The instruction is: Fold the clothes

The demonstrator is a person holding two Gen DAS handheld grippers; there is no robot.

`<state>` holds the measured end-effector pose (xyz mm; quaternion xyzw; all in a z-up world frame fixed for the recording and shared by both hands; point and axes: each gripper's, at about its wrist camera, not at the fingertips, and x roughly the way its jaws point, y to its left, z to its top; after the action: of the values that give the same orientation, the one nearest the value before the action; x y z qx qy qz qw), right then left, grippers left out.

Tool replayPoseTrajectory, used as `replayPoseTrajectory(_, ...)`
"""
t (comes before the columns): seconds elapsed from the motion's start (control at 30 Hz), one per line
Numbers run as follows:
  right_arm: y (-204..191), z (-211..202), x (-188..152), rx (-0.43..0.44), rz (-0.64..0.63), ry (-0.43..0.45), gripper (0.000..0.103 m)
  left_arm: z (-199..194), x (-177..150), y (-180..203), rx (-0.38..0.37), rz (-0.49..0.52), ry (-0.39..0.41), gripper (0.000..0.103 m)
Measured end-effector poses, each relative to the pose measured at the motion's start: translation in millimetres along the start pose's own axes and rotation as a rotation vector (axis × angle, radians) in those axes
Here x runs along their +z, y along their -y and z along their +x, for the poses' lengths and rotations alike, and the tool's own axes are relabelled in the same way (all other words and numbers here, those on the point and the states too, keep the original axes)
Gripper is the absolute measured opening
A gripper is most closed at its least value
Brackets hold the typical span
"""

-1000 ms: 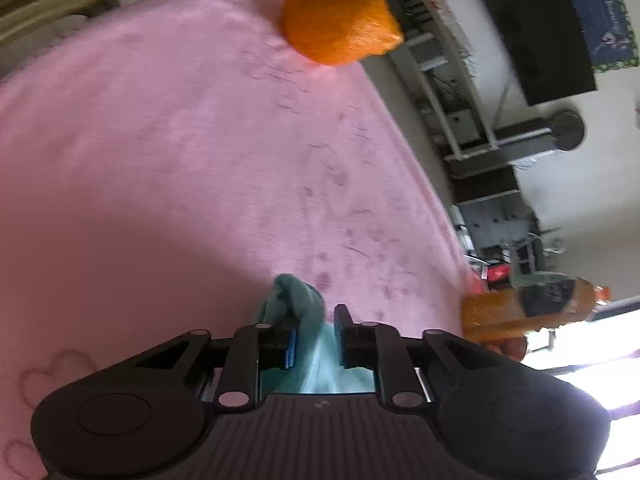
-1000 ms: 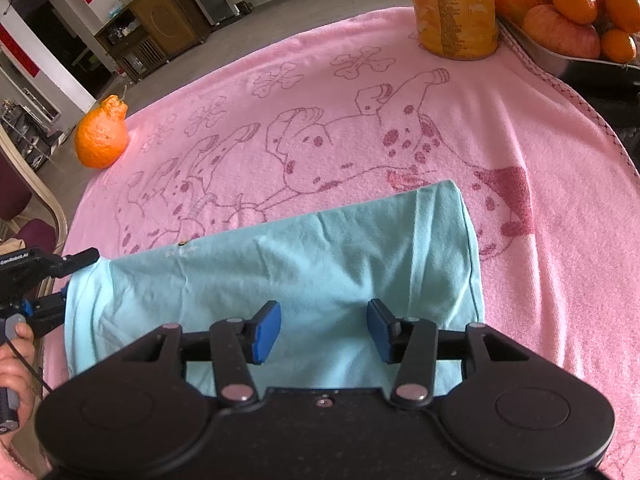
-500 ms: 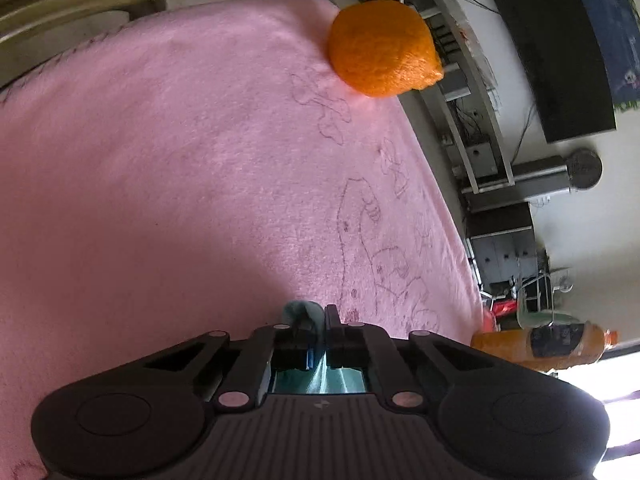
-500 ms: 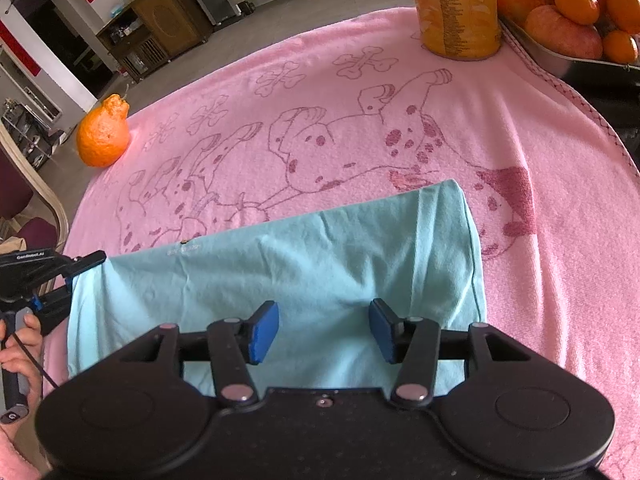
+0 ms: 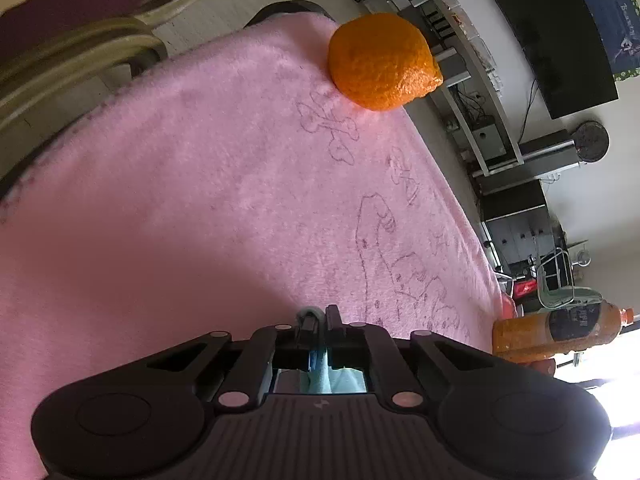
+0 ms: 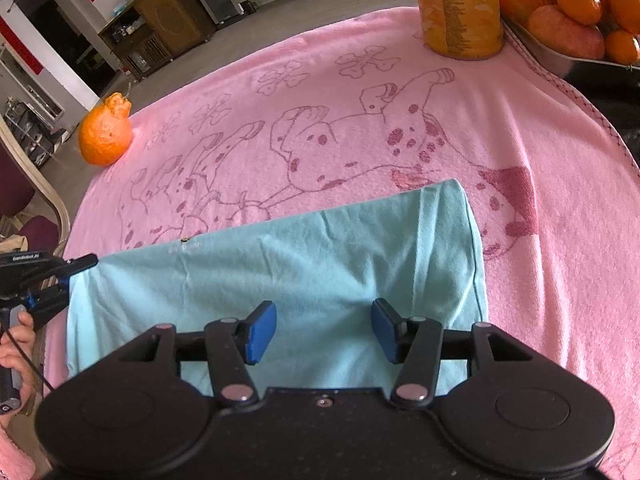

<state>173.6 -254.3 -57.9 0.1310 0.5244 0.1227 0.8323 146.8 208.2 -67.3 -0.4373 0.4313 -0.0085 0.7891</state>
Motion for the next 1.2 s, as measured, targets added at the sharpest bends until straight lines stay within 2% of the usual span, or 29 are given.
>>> replayPoseTrajectory(0.3, 2.6, -0.6, -0.1, 0.006, 0.01, -0.001, 0.052, -14.6, 0.9, 11.9, 0.03, 0.188, -0.02, 0.011)
replayPoseTrajectory(0.4, 3.4, -0.7, 0.1, 0.007, 0.012, -0.001, 0.052, -19.2, 3.0, 10.5, 0.116, 0.214, 0.023, 0.024)
replayPoseTrajectory(0.43, 3.5, -0.5, 0.2, 0.007, 0.013, -0.001, 0.052, -22.6, 4.4, 6.8, 0.146, 0.215, 0.037, 0.025)
replayPoseTrajectory(0.53, 4.2, -0.3, 0.6, 0.011, 0.024, -0.001, 0.052, -27.5, 6.9, 0.1, 0.165, 0.206, 0.04, 0.024)
replayPoseTrajectory(0.67, 6.4, -3.4, 1.3, 0.016, 0.051, 0.004, 0.052, -37.3, -1.9, 10.6, 0.199, 0.275, 0.025, 0.024)
replayPoseTrajectory(0.73, 7.9, -6.7, 1.3, 0.019, 0.068, 0.009, 0.052, -45.5, -12.3, 20.9, 0.23, 0.308, 0.009, 0.026)
replayPoseTrajectory(0.87, 17.5, -42.7, -3.3, 0.055, 0.116, 0.085, 0.052, -71.4, -48.7, 41.6, 0.29, 0.375, -0.003, 0.03)
replayPoseTrajectory(0.93, 27.4, -67.4, -10.2, 0.084, 0.157, 0.125, 0.053, -85.7, -70.5, 43.7, 0.277, 0.385, 0.002, 0.035)
replayPoseTrajectory(1.03, 49.0, -101.9, -31.5, 0.133, 0.236, 0.168, 0.056, -104.4, -103.0, 35.6, 0.239, 0.368, -0.007, 0.035)
replayPoseTrajectory(1.13, 72.5, -123.5, -62.4, 0.196, 0.32, 0.177, 0.057, -108.1, -125.5, 23.1, 0.235, 0.344, -0.029, 0.035)
replayPoseTrajectory(1.2, 83.7, -127.1, -80.3, 0.194, 0.355, 0.163, 0.057, -107.8, -137.6, 15.7, 0.245, 0.335, -0.043, 0.032)
